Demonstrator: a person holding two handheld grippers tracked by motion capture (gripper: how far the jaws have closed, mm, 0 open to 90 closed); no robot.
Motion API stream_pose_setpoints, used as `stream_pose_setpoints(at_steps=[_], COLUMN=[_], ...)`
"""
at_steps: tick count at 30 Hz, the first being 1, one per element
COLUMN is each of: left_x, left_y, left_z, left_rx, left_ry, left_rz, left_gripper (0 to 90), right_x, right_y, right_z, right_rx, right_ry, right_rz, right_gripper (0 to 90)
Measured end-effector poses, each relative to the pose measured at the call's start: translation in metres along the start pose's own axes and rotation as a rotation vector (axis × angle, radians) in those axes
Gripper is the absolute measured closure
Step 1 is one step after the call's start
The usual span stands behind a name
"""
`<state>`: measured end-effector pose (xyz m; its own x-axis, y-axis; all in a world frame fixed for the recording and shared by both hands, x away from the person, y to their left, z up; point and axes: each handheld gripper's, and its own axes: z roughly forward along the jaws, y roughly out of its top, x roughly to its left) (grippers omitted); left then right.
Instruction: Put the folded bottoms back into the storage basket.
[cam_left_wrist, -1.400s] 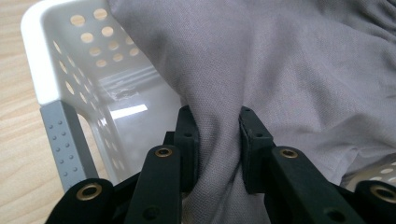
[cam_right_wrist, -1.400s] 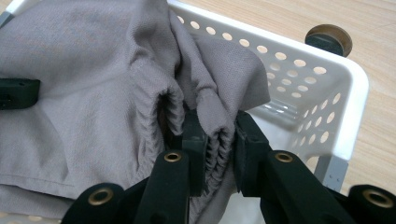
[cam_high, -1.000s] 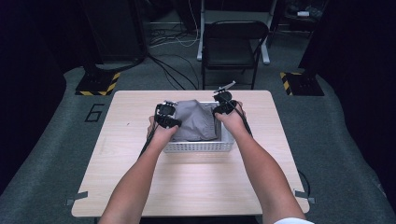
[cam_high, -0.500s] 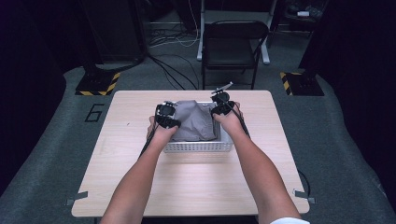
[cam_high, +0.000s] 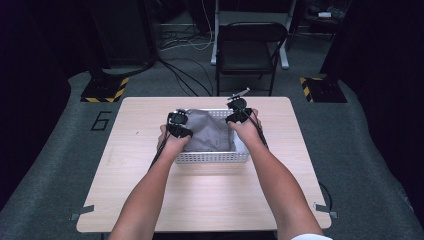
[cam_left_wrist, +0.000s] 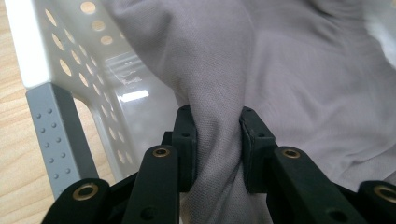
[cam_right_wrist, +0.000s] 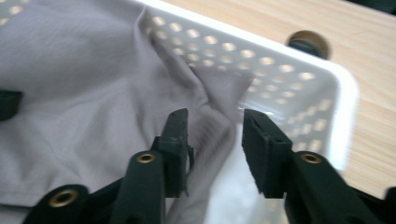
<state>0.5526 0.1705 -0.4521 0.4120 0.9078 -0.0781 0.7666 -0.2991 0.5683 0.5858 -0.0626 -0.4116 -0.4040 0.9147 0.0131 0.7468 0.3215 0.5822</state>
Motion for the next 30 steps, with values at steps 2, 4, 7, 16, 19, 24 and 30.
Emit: stream_pose_setpoints(at_steps=[2,4,7,16,19,24,30], left_x=[0.001,0.002,0.004,0.017,0.021,0.024,0.022], left_y=[0.000,0.000,0.000,0.001,0.001,0.000,-0.002], left_z=[0.001,0.001,0.002,-0.018,-0.028,-0.037,-0.048], left_rx=[0.004,0.007,0.009,-0.051,-0.076,-0.090,-0.105], left_ry=[-0.001,-0.002,-0.005,0.040,0.030,0.022,-0.006], left_rz=[-0.002,-0.008,-0.010,-0.022,-0.027,-0.022,-0.011], left_gripper=[71.6,71.1,69.1,55.0,54.2,52.6,51.0], right_x=[-0.004,-0.009,-0.013,-0.012,-0.010,-0.006,-0.004], right_y=[0.000,-0.001,-0.002,-0.005,-0.005,-0.006,-0.005], right_z=[-0.003,-0.006,-0.010,-0.017,-0.019,-0.024,-0.034], right_rx=[-0.001,0.000,-0.004,-0.055,-0.066,-0.078,-0.091], right_ry=[-0.004,-0.015,-0.012,0.021,0.030,0.045,0.068], right_rz=[0.015,0.018,0.018,0.003,-0.002,-0.015,-0.024], right_gripper=[59.1,59.1,59.2,58.5,57.9,57.2,55.6])
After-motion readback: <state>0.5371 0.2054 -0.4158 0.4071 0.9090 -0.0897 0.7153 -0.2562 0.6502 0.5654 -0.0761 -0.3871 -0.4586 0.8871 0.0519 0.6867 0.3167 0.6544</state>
